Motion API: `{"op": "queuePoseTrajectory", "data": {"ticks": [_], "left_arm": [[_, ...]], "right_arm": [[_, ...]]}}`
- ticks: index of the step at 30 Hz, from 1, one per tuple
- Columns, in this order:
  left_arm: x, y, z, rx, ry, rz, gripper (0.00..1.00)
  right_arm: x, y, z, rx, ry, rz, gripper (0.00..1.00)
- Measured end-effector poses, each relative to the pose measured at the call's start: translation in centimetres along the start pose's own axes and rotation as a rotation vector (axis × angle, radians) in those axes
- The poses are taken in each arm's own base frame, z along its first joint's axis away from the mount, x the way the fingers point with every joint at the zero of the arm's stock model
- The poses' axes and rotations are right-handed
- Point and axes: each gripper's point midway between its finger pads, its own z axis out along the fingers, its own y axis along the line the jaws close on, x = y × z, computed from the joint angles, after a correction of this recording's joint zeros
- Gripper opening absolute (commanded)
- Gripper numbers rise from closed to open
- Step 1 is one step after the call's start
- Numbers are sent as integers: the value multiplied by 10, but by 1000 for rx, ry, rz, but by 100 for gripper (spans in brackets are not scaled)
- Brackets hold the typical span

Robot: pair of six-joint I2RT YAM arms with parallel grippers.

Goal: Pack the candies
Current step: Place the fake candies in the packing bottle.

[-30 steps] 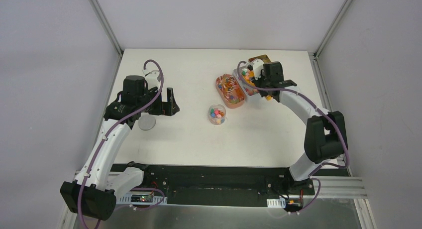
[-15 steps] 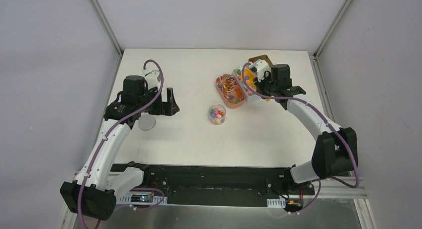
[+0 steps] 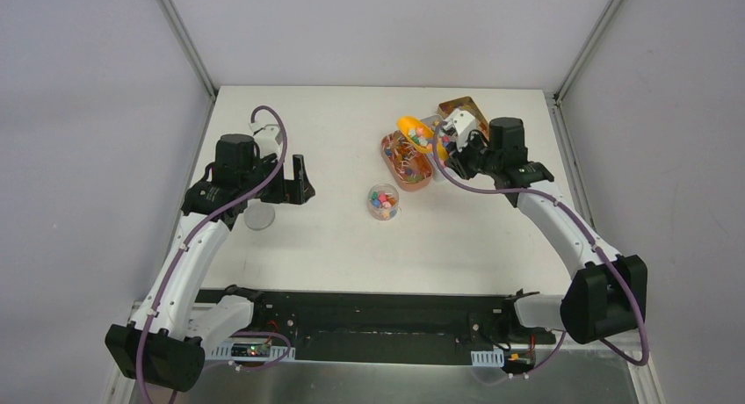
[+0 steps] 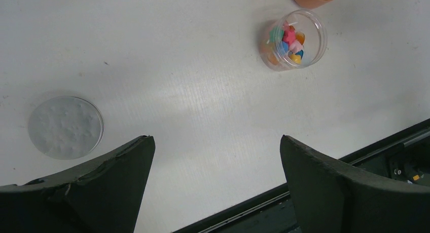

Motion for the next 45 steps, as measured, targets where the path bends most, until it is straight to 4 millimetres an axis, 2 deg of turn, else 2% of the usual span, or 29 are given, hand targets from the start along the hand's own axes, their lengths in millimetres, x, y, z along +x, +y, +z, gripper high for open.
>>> {"op": "queuePoseTrajectory", "data": {"ticks": [10,20,25,36,40,45], "left_arm": [[-3,2,-5,-17,-25,6,99],[-4,2,-7,-20,-34,8,99],[-4,2,-7,-22,-35,8,99],[-4,4,-7,-30,-36,8,99],[-4,5,-7,-36,-38,8,99],[-4,5,-7,-38,-38,8,99]], "right_arm": [[16,30,-8,-142,89,-119,0],[-5,60,-31,-237,195,-419,0],[2,72,-33,-272,273,-532,0],[24,71,-26,-267,484,-682,0],[28,71,-27,-263,523,-716,0],[23,69,-26,-244,546,-756,0]]}}
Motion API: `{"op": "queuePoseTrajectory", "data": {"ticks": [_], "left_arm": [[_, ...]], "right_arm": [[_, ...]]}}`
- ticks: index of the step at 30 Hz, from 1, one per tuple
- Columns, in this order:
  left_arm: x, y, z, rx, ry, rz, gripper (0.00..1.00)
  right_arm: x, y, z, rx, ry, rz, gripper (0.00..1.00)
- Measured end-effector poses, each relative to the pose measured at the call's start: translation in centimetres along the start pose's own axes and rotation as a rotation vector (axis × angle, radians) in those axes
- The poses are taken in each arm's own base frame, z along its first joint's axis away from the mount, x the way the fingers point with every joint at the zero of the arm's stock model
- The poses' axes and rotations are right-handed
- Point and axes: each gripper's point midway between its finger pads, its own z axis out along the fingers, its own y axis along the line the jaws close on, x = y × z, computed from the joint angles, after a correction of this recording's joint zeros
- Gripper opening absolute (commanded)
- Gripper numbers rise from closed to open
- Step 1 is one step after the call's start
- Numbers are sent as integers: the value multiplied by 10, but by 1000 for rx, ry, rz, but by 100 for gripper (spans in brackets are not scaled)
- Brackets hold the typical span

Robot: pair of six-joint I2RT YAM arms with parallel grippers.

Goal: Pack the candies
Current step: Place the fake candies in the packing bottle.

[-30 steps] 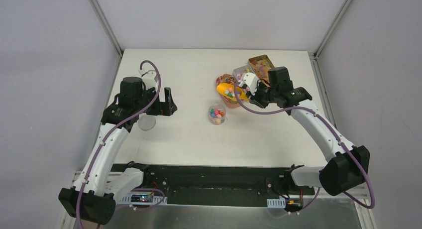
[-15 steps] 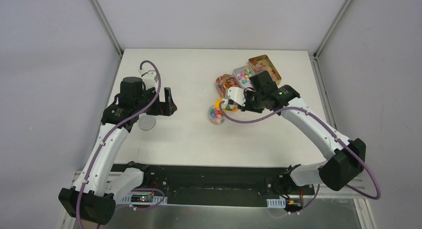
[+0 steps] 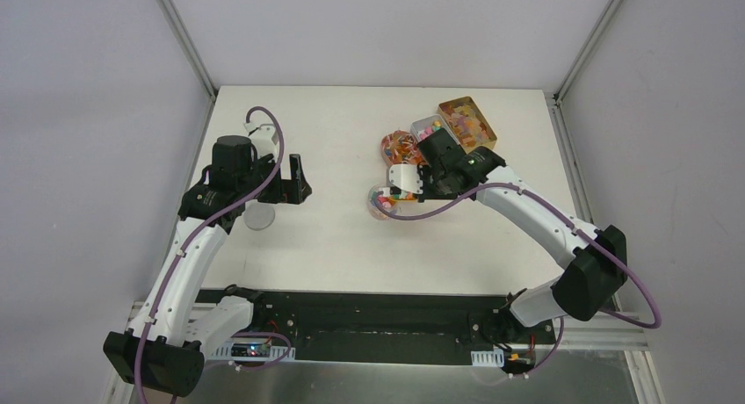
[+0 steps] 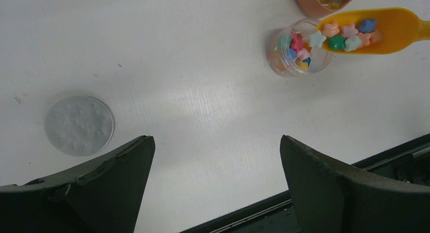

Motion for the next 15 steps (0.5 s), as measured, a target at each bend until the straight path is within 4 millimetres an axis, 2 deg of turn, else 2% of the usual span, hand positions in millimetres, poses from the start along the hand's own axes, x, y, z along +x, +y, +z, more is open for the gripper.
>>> {"op": "queuePoseTrajectory", "data": {"ticks": [15], "left_arm": [[0,0,0,-2,0,0,99]], "right_arm": [[2,-2,-6,26,59,-44,0]]}}
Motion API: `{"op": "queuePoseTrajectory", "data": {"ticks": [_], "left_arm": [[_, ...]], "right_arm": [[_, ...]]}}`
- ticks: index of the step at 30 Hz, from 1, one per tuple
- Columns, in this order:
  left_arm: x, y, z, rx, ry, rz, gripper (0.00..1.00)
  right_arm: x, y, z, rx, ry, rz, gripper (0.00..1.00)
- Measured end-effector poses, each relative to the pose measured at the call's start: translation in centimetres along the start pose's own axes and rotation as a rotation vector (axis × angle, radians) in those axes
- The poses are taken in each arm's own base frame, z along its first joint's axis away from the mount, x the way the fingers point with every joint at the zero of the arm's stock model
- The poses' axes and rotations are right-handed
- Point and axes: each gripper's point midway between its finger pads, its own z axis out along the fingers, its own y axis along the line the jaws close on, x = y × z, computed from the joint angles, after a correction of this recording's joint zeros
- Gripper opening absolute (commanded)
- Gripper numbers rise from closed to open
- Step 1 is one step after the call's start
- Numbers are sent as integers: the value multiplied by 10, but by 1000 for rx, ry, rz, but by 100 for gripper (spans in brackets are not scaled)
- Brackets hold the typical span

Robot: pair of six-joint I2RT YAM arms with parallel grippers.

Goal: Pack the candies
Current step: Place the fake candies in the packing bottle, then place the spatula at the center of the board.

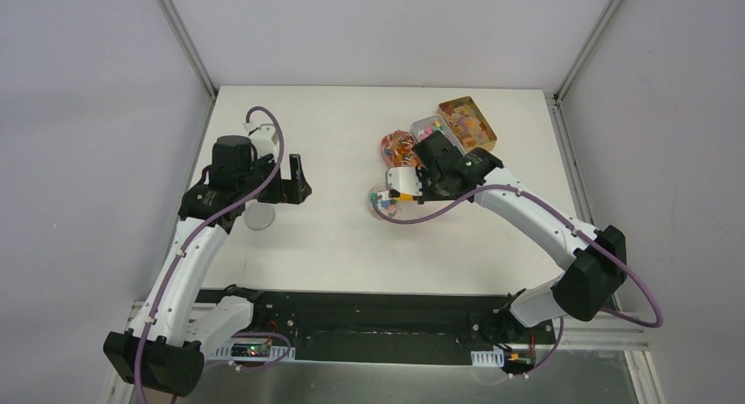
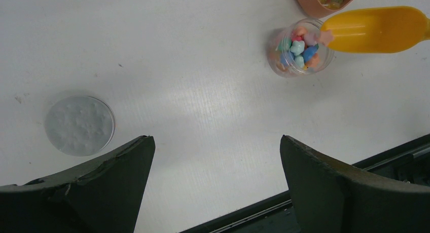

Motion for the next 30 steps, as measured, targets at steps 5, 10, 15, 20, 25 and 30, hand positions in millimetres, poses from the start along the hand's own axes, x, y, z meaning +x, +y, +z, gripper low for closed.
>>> {"op": "queuePoseTrajectory", "data": {"ticks": [5,10,15,20,25,30], "left_arm": [[0,0,0,0,0,0,99],[0,0,0,0,0,0,99],[0,0,0,0,0,0,99],[0,1,-1,-5,-3,0,99],[-3,2,-6,-18,-27,6,99],[-8,5,-16,-46,-73,13,99]], "right_arm": [[0,0,-1,7,9,-8,0],[0,-1,-2,13,16,-15,0],[-1,-2,-5,21,10,-10,0],[-7,-16,-13,77,-17,71,0],[-15,-41,-14,191,-86,276,0],[-31,-76,-13,308,-243,556,0]]}}
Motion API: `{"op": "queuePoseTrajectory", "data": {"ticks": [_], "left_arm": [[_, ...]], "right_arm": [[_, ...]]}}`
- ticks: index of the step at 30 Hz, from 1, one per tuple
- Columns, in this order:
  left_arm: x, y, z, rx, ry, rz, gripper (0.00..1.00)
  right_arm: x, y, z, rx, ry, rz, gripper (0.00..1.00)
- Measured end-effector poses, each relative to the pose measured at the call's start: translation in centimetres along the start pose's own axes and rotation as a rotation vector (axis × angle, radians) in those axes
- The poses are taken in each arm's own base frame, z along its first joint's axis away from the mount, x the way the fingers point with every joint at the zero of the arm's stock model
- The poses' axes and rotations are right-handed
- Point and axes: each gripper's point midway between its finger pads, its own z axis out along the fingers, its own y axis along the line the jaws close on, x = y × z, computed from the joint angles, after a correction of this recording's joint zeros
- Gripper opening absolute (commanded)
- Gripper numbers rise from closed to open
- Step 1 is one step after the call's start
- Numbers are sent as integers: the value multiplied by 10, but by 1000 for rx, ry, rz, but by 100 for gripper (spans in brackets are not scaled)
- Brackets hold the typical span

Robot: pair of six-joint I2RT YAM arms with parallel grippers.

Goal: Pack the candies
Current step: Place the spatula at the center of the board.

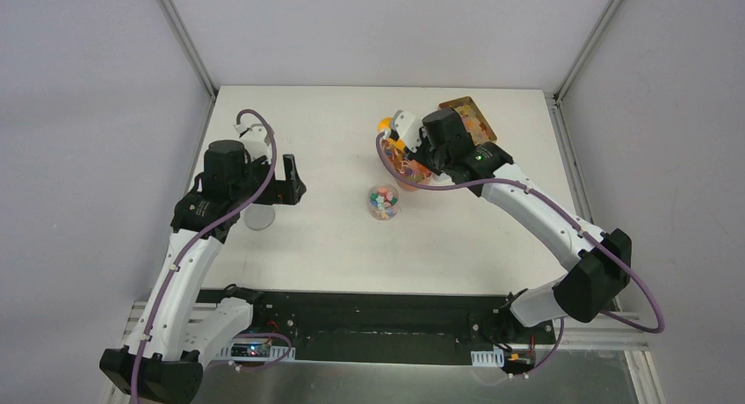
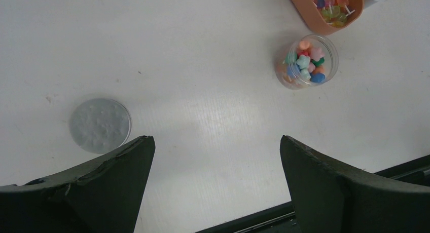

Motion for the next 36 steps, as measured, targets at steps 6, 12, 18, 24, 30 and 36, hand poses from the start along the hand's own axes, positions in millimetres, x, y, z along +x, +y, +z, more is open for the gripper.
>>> {"op": "queuePoseTrajectory", "data": {"ticks": [6,12,18,24,30,36], "left_arm": [[-8,6,-14,-43,-66,8,99],[-15,11,-28,-80,-129,13,99],[-16,13,-30,-94,-140,13,99],[-17,17,-31,-118,-150,11,99],[-16,18,-32,-126,-152,11,99],[-16,19,-32,-127,-151,11,99]], "right_arm": [[-39,4,34,33,-150,365,0],[-71,13,114,29,-95,670,3],[-83,33,174,56,-87,984,8],[-91,59,224,84,-103,1124,11],[-103,77,257,111,-115,1167,16],[-88,92,275,139,-78,1185,30]]}}
